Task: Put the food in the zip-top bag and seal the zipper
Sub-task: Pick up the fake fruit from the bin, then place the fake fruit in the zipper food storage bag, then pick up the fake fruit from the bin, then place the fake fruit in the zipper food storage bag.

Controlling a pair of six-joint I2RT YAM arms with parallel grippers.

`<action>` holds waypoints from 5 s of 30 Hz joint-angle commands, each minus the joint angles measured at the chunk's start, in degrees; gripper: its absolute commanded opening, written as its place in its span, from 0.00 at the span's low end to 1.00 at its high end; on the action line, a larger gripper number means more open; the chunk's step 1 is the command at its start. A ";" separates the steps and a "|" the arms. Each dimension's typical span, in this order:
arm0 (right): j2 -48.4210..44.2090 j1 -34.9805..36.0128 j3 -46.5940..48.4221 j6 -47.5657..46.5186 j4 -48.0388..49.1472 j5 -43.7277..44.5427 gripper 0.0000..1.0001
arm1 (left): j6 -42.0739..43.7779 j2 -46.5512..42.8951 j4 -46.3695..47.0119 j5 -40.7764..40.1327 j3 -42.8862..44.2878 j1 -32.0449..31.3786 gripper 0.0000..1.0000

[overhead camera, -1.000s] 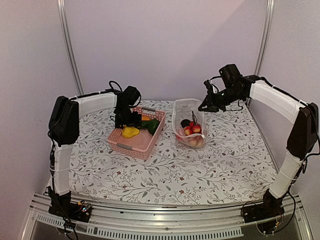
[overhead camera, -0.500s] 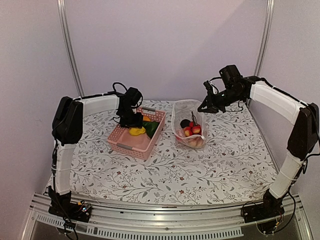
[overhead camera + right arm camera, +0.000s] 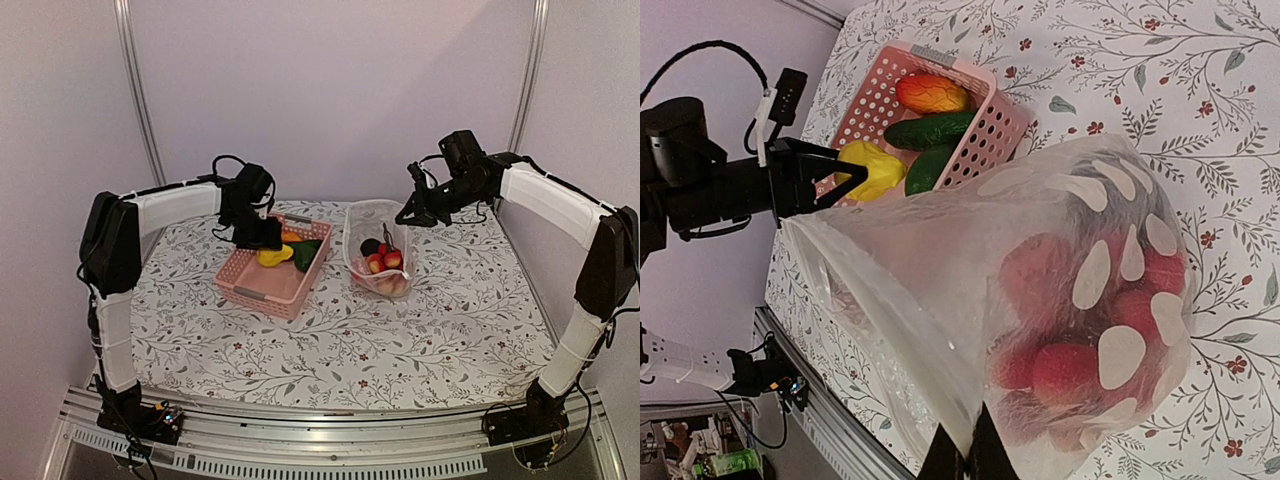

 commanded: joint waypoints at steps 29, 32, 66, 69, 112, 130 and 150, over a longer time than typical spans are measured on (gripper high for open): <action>-2.36 -0.04 1.02 5.13 1.56 -7.30 0.00 | 4.18 -2.74 14.68 11.86 13.73 -18.00 0.30; -2.43 -0.04 1.21 6.19 1.96 -8.47 0.00 | 4.40 -0.26 13.06 8.73 15.39 -18.15 0.27; -2.61 -1.43 -0.25 11.48 6.32 -13.50 0.00 | -0.26 -17.08 7.95 -2.54 2.84 -11.79 0.85; -3.31 -1.49 -1.80 11.29 6.42 -13.38 0.00 | -2.09 -17.05 6.65 -0.21 -1.16 -7.45 0.80; -5.92 -2.18 -6.34 10.84 6.78 -12.55 0.00 | -0.07 1.77 0.67 16.58 0.29 -2.32 0.46; -4.05 -2.22 -4.72 10.30 7.18 -13.51 0.00 | -2.55 -15.90 15.47 27.17 2.92 -4.95 0.37; -3.20 -2.17 -3.30 11.02 7.12 -15.64 0.00 | 4.84 -0.99 9.69 28.58 13.46 -18.08 0.30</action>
